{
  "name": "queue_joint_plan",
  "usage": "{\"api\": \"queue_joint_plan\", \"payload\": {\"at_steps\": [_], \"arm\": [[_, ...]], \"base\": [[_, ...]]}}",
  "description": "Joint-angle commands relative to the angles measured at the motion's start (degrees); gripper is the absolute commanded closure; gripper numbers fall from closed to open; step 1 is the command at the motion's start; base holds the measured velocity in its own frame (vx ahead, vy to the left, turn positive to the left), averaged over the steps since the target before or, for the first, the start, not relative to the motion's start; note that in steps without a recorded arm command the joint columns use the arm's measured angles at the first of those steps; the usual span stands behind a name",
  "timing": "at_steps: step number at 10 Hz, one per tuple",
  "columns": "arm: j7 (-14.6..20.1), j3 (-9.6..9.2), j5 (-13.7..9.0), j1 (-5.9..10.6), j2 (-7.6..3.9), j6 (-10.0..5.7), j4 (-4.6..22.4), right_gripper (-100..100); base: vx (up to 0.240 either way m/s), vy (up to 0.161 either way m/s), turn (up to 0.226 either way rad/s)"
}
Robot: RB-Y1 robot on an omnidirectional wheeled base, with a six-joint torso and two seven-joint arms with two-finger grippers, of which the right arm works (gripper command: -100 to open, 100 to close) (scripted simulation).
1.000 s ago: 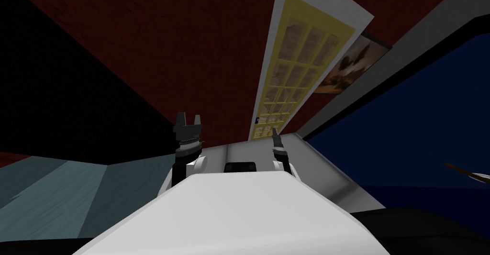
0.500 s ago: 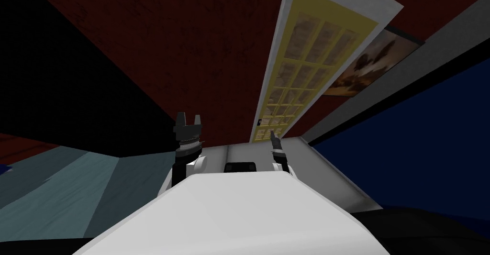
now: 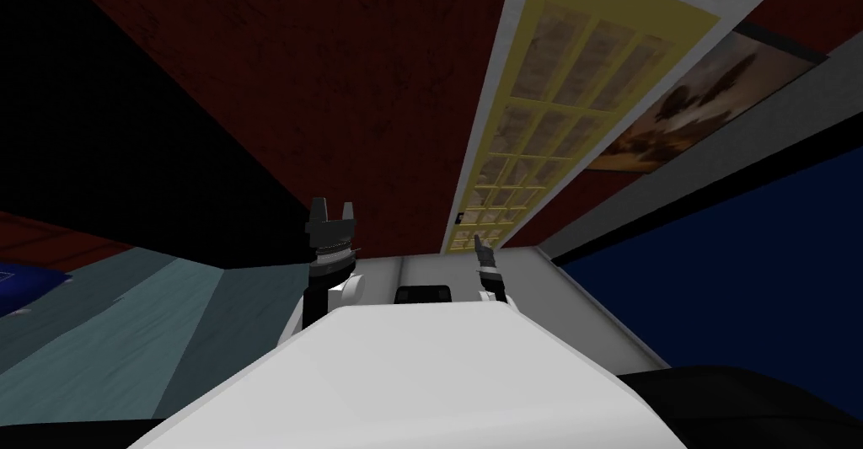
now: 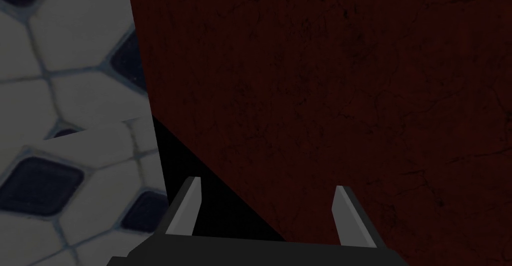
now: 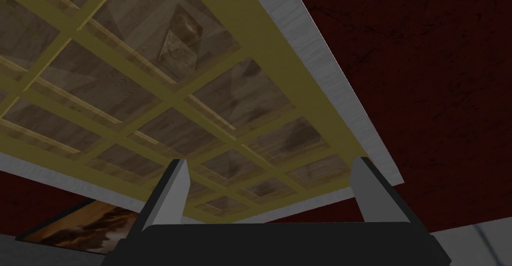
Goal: Pull the door open
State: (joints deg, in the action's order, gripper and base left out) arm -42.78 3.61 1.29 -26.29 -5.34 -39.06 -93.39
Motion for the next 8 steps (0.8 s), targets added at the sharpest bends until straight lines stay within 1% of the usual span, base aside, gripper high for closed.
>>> {"api": "queue_joint_plan", "payload": {"at_steps": [1, 3, 4, 5, 7, 8], "arm": [[-2.7, 0.01, -0.1, 0.02, -0.05, -0.80, 1.9, -100], [-6.0, 0.01, -0.4, 0.11, -0.08, -1.95, 4.9, -100], [-6.6, 0.01, -0.4, 0.11, -0.08, -1.95, 4.9, -100], [-8.5, 0.01, -0.5, 0.15, -0.10, -2.53, 6.4, -100], [-11.8, 0.02, -0.7, 0.24, -0.11, -3.66, 9.3, -100], [-12.3, 0.02, -0.7, 0.24, -0.11, -3.66, 9.3, -100]], "base": [[0.048, -0.024, 0.090], [0.072, -0.040, 0.128], [0.057, -0.044, 0.048], [0.064, -0.036, 0.085], [0.070, -0.041, 0.145], [0.054, -0.044, 0.023]]}}
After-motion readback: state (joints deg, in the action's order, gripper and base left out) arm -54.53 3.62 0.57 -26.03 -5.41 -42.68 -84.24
